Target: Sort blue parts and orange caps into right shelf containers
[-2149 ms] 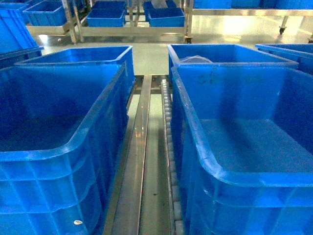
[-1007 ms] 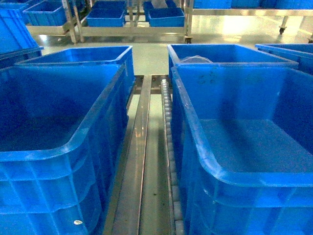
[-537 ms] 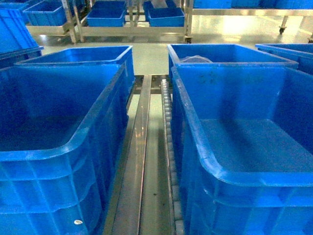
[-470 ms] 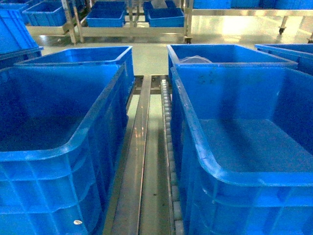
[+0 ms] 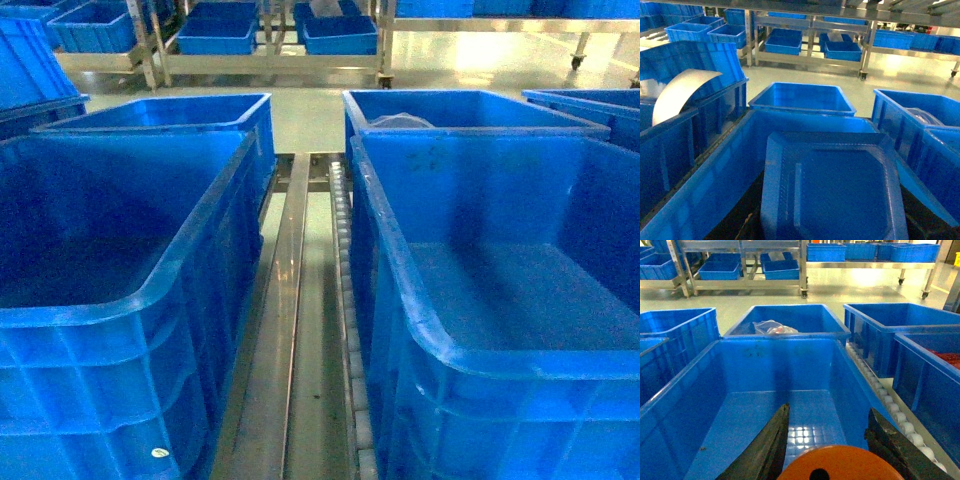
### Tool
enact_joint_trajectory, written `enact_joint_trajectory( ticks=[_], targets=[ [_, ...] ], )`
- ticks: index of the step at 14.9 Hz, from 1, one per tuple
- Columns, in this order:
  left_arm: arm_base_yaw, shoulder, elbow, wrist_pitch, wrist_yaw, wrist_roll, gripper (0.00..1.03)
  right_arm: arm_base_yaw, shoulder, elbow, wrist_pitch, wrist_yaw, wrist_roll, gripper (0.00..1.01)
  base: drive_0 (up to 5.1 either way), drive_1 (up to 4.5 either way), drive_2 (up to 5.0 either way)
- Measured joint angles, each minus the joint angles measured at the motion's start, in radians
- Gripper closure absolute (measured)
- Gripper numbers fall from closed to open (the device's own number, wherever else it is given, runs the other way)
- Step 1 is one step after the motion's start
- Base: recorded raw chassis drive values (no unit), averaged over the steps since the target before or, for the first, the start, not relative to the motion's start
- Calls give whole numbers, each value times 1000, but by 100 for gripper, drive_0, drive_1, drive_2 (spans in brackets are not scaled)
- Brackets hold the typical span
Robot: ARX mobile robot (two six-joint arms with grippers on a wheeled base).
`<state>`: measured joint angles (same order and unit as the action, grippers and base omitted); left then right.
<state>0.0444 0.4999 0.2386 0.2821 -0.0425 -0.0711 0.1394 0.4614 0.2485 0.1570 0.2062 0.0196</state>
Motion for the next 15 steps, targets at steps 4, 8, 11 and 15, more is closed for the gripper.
enact_joint_trajectory(
  ticks=[4, 8, 11, 15],
  targets=[
    [-16, 472, 240, 200, 78, -5, 59, -120, 488, 200, 162, -197, 24, 59, 0, 0, 0],
    [-14, 816, 406, 189, 88, -37, 59, -140, 817, 354, 187, -227, 93, 48, 0, 0, 0],
    [-30, 840, 406, 184, 86, -33, 28, -140, 845, 354, 192, -233, 97, 15, 0, 0, 0],
    [-29, 840, 406, 183, 86, -17, 5, -141, 832, 354, 188, -255, 98, 3, 0, 0, 0]
  ],
)
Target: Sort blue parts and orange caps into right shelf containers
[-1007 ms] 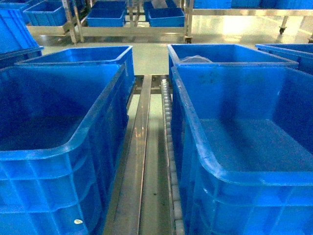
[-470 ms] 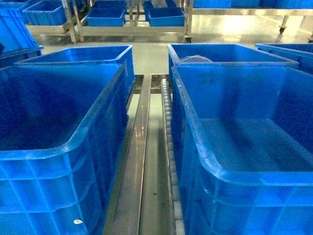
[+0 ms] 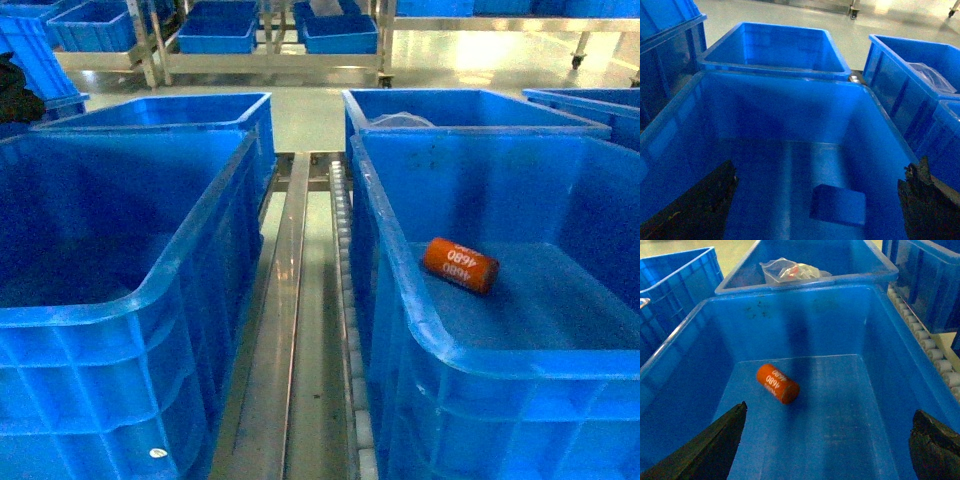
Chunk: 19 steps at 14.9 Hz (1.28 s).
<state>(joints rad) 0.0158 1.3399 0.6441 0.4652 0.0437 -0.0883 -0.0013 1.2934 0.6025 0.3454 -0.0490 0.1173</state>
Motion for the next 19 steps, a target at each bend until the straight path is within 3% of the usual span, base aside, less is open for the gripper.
enact_joint_trajectory(
  ticks=[2, 4, 5, 6, 8, 10, 16, 17, 19],
  targets=[
    [0, -36, -27, 19, -18, 11, 5, 1, -31, 0, 2, 74, -31, 3, 0, 0, 0],
    [0, -46, -27, 24, -19, 11, 5, 1, -39, 0, 3, 79, -39, 3, 0, 0, 0],
    [-12, -40, -104, 241, -42, 47, 18, 1, -23, -72, 256, 57, -69, 14, 0, 0, 0],
    [-14, -85, -203, 332, -43, 63, 33, 1, -54, -183, 416, 52, -90, 28, 0, 0, 0],
    [-14, -201, -338, 366, -43, 71, 67, 1, -174, -315, 494, 51, -104, 63, 0, 0, 0],
    [-14, -327, -451, 344, -43, 71, 101, 1, -297, -427, 458, 51, -113, 100, 0, 0, 0],
    [-13, -616, -582, 183, -43, 71, 101, 1, -573, -557, 341, 51, -113, 100, 0, 0, 0],
    [-14, -621, -615, 245, -43, 71, 101, 1, -586, -581, 341, 51, -113, 100, 0, 0, 0],
    [-13, -690, -630, 149, -44, 71, 101, 1, -668, -589, 262, 50, -114, 100, 0, 0, 0]
  ],
)
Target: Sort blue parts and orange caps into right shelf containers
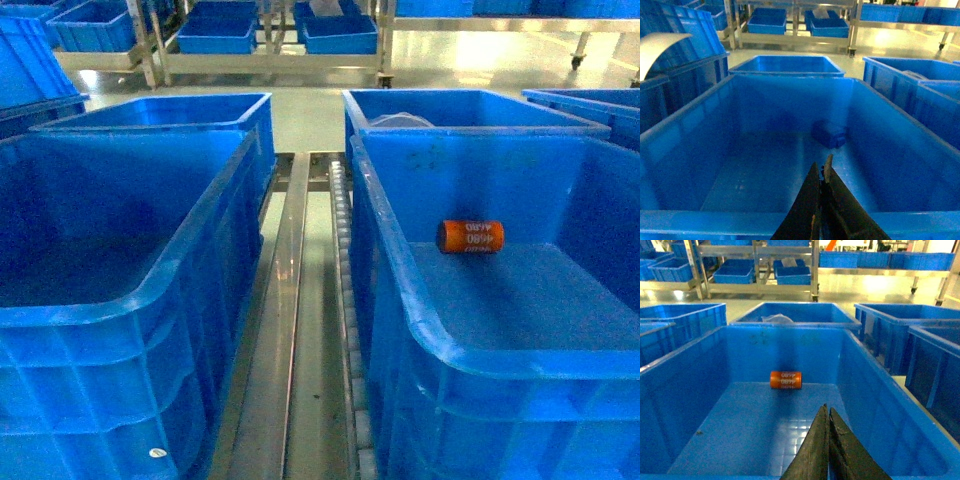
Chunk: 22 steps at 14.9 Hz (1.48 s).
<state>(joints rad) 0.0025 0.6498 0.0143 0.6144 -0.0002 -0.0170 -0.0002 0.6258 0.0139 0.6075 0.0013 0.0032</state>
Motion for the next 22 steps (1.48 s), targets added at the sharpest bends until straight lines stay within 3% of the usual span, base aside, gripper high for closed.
enact_joint_trajectory(
  ticks=[7, 15, 16, 17, 22],
  targets=[
    [0, -296, 0, -262, 0, 0, 101, 0, -286, 0, -269, 0, 0, 100, 0, 0, 0],
    [0, -477, 0, -440, 0, 0, 101, 0, -462, 0, -451, 0, 0, 100, 0, 0, 0],
    [0, -553, 0, -554, 0, 0, 101, 0, -549, 0, -586, -3, 0, 100, 0, 0, 0],
    [0, -621, 0, -627, 0, 0, 101, 0, -620, 0, -609, -1, 0, 100, 0, 0, 0],
    [0, -639, 0, -617, 0, 2, 101, 0, -621, 0, -615, -2, 0, 100, 0, 0, 0]
  ],
)
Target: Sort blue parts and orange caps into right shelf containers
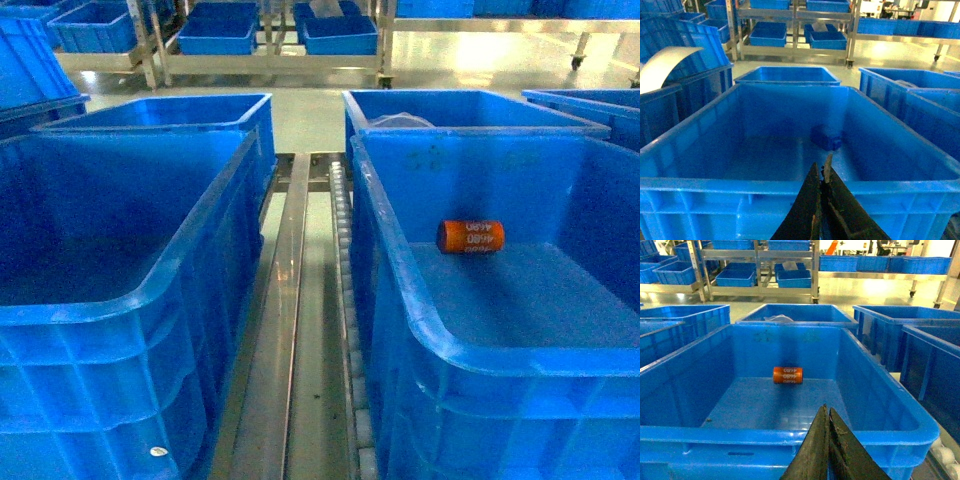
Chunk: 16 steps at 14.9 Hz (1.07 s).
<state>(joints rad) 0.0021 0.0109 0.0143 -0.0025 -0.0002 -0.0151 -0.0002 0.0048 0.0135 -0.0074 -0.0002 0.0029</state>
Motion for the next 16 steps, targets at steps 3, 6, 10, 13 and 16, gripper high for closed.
enact_joint_trajectory(
  ticks=[3, 6, 10, 13, 16],
  targets=[
    [0, 0, 0, -3, 0, 0, 93, 0, 0, 0, 3, 0, 0, 91, 0, 0, 0],
    [0, 0, 0, -3, 0, 0, 28, 0, 0, 0, 3, 0, 0, 26, 0, 0, 0],
    [0, 0, 0, -3, 0, 2, 5, 0, 0, 0, 3, 0, 0, 3, 0, 0, 0],
    [0, 0, 0, -3, 0, 2, 5, 0, 0, 0, 3, 0, 0, 3, 0, 0, 0],
    [0, 0, 0, -3, 0, 2, 5, 0, 0, 0, 3, 0, 0, 3, 0, 0, 0]
  ],
)
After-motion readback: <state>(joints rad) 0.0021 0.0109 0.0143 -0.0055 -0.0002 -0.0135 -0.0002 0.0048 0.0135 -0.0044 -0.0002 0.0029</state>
